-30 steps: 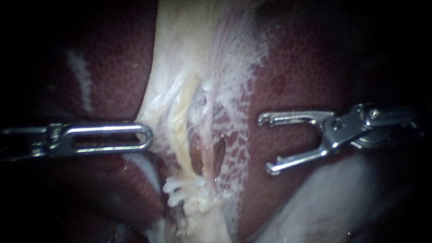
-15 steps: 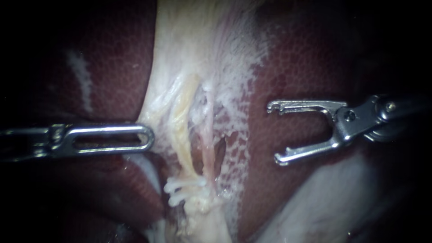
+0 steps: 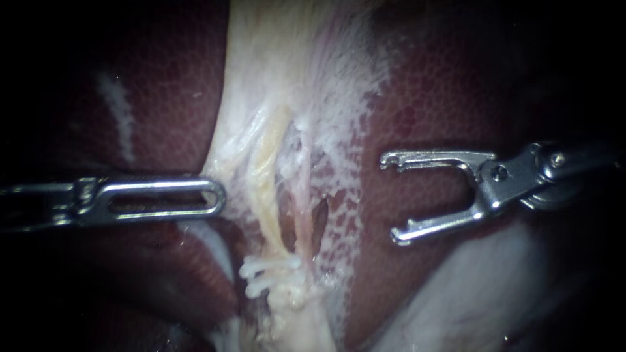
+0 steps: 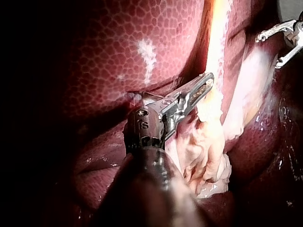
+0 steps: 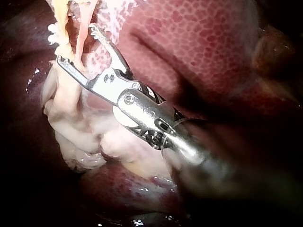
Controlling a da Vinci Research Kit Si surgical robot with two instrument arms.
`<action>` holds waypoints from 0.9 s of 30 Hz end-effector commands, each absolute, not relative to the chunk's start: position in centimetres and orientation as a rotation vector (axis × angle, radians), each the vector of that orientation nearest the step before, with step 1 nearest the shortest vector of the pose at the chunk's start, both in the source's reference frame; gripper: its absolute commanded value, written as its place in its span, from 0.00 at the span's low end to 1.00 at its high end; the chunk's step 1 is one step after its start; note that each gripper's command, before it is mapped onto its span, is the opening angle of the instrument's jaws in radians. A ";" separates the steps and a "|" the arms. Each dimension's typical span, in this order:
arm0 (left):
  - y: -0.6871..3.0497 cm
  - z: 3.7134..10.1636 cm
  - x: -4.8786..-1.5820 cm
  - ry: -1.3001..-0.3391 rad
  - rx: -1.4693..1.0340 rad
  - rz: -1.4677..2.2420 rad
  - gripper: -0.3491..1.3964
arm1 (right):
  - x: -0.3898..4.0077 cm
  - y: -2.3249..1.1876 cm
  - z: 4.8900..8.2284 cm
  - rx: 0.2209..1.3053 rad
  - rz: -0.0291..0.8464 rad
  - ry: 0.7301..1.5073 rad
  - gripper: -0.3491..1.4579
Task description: Going back second clip left tube
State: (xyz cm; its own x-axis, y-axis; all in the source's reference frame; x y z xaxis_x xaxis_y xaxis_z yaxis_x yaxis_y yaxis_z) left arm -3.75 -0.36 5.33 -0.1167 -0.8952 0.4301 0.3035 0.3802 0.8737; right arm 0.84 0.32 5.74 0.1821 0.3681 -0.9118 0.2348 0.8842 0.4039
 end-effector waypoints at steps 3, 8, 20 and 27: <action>-0.36 5.42 -3.80 -1.295 0.600 -1.133 0.00 | 0.84 0.32 5.74 0.520 0.101 1.404 0.52; -0.38 5.63 -3.94 -1.282 0.605 -1.142 0.00 | 0.83 0.32 5.74 0.520 0.100 1.404 0.52; -0.39 5.86 -4.17 -1.266 0.613 -1.132 0.00 | 0.83 0.31 5.73 0.521 0.100 1.404 0.52; -0.39 5.84 -4.15 -1.266 0.614 -1.131 0.00 | 0.83 0.31 5.74 0.521 0.100 1.404 0.52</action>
